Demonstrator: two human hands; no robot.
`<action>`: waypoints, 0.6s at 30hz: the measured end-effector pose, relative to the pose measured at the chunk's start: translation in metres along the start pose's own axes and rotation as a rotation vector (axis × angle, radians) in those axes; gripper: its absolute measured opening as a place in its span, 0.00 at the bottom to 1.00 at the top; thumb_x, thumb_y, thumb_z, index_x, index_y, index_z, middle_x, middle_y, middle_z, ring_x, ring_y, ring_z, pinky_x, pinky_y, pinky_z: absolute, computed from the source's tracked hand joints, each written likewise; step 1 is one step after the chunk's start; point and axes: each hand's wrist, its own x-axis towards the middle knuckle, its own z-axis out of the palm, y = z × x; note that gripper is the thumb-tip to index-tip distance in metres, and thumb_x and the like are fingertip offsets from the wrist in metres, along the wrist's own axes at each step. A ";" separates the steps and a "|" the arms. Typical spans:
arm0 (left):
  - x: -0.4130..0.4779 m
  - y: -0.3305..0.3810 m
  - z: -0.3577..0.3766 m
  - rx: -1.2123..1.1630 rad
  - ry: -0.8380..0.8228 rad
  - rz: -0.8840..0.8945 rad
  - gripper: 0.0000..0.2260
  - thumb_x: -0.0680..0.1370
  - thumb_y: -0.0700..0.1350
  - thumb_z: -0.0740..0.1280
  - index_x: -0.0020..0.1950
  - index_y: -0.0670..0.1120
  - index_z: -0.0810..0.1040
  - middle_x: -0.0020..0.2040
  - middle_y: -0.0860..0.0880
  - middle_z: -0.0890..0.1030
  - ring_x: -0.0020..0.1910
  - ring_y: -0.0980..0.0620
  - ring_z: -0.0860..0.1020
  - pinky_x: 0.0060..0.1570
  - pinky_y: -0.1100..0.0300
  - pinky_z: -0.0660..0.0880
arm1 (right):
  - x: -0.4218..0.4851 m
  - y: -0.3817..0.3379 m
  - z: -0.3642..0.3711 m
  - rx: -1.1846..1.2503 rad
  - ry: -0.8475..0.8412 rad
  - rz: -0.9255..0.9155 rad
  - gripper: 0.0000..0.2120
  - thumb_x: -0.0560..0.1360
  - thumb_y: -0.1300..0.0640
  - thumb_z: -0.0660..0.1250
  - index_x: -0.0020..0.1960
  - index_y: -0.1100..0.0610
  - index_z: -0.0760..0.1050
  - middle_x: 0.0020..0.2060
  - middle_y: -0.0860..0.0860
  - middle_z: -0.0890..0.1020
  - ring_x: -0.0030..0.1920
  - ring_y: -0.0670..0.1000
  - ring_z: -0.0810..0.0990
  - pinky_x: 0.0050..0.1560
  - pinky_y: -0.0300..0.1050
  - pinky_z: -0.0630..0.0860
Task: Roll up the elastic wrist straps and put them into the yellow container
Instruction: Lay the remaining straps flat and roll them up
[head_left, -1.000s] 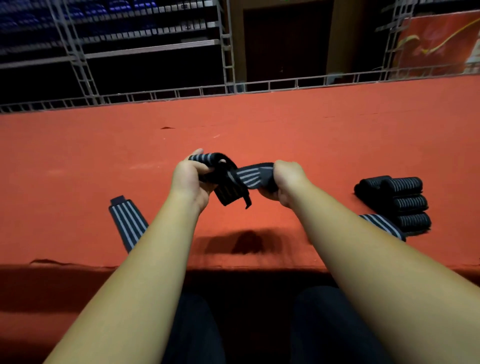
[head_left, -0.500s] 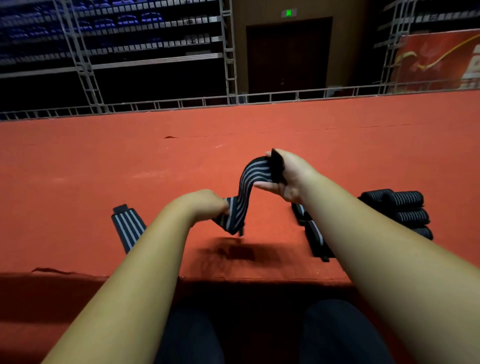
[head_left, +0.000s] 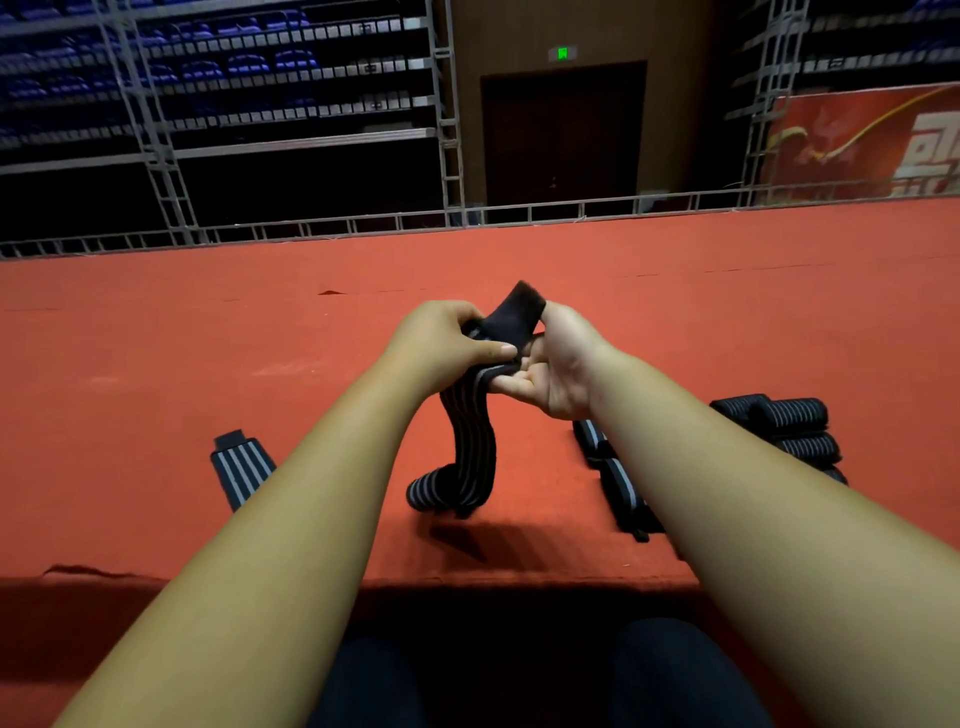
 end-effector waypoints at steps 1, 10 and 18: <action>0.002 0.000 0.000 -0.027 0.013 -0.008 0.12 0.74 0.52 0.82 0.50 0.46 0.85 0.43 0.45 0.86 0.42 0.47 0.82 0.42 0.51 0.77 | 0.001 -0.001 -0.001 0.002 0.006 0.009 0.34 0.86 0.38 0.59 0.66 0.70 0.78 0.47 0.64 0.88 0.46 0.62 0.90 0.41 0.54 0.89; 0.006 0.013 -0.025 -0.607 0.041 -0.201 0.14 0.78 0.57 0.78 0.57 0.49 0.88 0.47 0.49 0.90 0.40 0.51 0.82 0.40 0.56 0.71 | 0.002 -0.006 -0.014 -0.242 -0.157 -0.090 0.34 0.81 0.28 0.61 0.61 0.58 0.84 0.54 0.55 0.87 0.57 0.56 0.86 0.67 0.55 0.79; 0.018 0.022 -0.044 -0.735 0.118 -0.351 0.14 0.78 0.59 0.78 0.53 0.50 0.85 0.42 0.52 0.87 0.32 0.57 0.83 0.30 0.65 0.79 | 0.004 0.004 -0.010 -0.416 -0.184 -0.058 0.20 0.82 0.42 0.71 0.66 0.55 0.83 0.51 0.53 0.87 0.44 0.54 0.87 0.49 0.48 0.83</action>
